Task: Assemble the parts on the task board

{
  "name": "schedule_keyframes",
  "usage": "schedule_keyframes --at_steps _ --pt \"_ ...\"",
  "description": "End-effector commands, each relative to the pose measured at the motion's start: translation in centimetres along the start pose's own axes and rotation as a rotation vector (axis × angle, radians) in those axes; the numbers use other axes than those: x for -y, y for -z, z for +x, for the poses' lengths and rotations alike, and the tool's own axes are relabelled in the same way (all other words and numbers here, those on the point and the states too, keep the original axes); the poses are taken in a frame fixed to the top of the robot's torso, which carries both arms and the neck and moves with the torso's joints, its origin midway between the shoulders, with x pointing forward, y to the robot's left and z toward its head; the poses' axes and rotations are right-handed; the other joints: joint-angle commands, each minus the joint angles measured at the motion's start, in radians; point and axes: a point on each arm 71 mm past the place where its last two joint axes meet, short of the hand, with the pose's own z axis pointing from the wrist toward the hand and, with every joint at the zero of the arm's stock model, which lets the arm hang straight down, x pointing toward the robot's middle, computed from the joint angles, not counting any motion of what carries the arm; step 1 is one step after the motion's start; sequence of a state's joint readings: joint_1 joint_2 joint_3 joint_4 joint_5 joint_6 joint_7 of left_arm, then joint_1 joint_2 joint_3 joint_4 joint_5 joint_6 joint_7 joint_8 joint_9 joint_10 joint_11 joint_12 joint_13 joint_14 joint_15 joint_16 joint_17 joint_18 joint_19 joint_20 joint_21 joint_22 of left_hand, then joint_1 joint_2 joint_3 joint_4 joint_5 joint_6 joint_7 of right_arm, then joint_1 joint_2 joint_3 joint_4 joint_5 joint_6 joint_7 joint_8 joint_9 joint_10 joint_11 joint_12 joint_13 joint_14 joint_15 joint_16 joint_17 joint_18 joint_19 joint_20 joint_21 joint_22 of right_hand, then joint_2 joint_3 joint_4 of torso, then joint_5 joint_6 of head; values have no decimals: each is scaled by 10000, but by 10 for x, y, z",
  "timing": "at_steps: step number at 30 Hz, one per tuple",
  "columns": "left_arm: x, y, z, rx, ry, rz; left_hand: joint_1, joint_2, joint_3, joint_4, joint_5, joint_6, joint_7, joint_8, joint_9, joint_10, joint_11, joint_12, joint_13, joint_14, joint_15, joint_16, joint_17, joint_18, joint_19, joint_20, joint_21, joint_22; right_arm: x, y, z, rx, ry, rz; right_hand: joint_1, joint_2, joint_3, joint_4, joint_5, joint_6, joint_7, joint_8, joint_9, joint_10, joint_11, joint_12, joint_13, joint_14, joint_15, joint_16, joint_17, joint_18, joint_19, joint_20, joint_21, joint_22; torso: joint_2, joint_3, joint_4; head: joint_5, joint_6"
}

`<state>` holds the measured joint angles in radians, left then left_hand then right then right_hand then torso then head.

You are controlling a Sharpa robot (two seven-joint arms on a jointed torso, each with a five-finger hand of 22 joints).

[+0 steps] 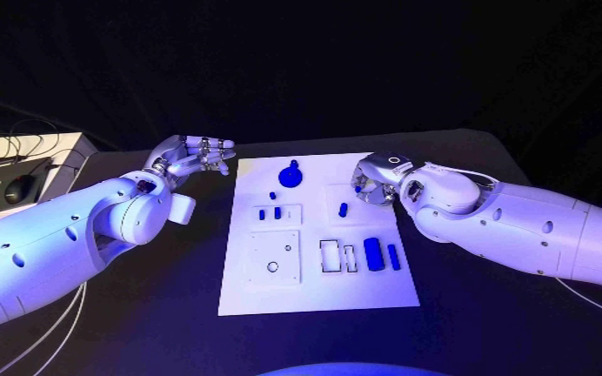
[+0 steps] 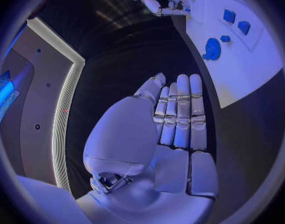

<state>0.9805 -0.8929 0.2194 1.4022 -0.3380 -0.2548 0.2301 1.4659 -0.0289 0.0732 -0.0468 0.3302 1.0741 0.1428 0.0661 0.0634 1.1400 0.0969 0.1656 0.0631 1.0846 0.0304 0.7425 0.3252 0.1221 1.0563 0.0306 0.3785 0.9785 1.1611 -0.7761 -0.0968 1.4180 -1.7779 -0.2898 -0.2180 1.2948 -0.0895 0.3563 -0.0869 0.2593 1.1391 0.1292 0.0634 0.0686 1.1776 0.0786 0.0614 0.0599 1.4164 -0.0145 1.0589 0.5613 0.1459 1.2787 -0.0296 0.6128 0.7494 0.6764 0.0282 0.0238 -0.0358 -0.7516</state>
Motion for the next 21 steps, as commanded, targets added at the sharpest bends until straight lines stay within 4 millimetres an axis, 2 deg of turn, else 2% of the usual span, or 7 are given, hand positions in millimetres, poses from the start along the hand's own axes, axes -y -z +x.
schedule_keyframes --at_steps 1,8,10,11,13,21 --pt "0 0 1 -54 51 45 9 80 -62 10 6 -92 -2 -30 -8 -36 12 -67 -10 -5 18 22 9 -6 50 -14 0 8 -3 0 3 -136 -102 -138 1 74 10 38 37 80 -11 -6 10 62 22 -16 -7 -30 -48 67 -20 167 114 -10 -135 127 -3 0 5 4 -13" --pt "0 0 1 -40 48 29 23 79 -55 3 8 -98 2 -26 -6 -46 16 -66 -10 -7 19 18 9 -1 52 -12 -3 11 -4 0 3 -66 -154 -114 31 208 11 57 33 191 -46 8 23 204 -24 -15 -5 -34 -76 79 -26 147 186 -33 -340 397 -3 -2 2 0 -20" --pt "0 0 1 -34 46 17 23 79 -55 3 8 -98 2 -26 -6 -46 16 -66 -10 -7 19 18 9 -1 52 -12 -3 11 -4 -1 3 -36 -158 -101 70 355 7 58 51 301 -80 4 38 337 -67 -23 -2 -30 -109 79 -28 124 211 -63 -418 505 1 -1 0 1 -21" --pt "0 0 0 -28 44 11 23 79 -55 3 8 -98 2 -26 -6 -46 16 -66 -10 -7 19 18 9 -1 52 -12 -3 11 -4 -1 3 -20 -158 -90 129 434 47 31 19 364 -95 22 51 411 -89 -26 4 -30 -124 77 -29 119 212 -70 -429 527 1 -1 0 1 -21" --pt "0 0 0 -18 41 4 23 79 -55 3 8 -98 2 -26 -6 -46 16 -66 -10 -7 19 18 9 -1 52 -12 -3 11 -4 -1 2 3 -154 -67 203 550 208 -5 -394 455 -131 24 70 538 -133 -32 4 -26 -153 74 -28 102 209 -93 -450 580 -1 -1 0 10 -19" --pt "0 0 -1 26 31 -10 40 75 -45 -9 8 -97 3 -25 -6 -58 18 -60 -10 -3 17 14 11 10 59 -7 -4 23 -4 -1 2 96 -10 77 367 740 518 -286 -525 726 -188 40 172 947 -256 -25 13 -8 -246 57 -18 33 196 -201 -491 848 0 1 4 33 -37"
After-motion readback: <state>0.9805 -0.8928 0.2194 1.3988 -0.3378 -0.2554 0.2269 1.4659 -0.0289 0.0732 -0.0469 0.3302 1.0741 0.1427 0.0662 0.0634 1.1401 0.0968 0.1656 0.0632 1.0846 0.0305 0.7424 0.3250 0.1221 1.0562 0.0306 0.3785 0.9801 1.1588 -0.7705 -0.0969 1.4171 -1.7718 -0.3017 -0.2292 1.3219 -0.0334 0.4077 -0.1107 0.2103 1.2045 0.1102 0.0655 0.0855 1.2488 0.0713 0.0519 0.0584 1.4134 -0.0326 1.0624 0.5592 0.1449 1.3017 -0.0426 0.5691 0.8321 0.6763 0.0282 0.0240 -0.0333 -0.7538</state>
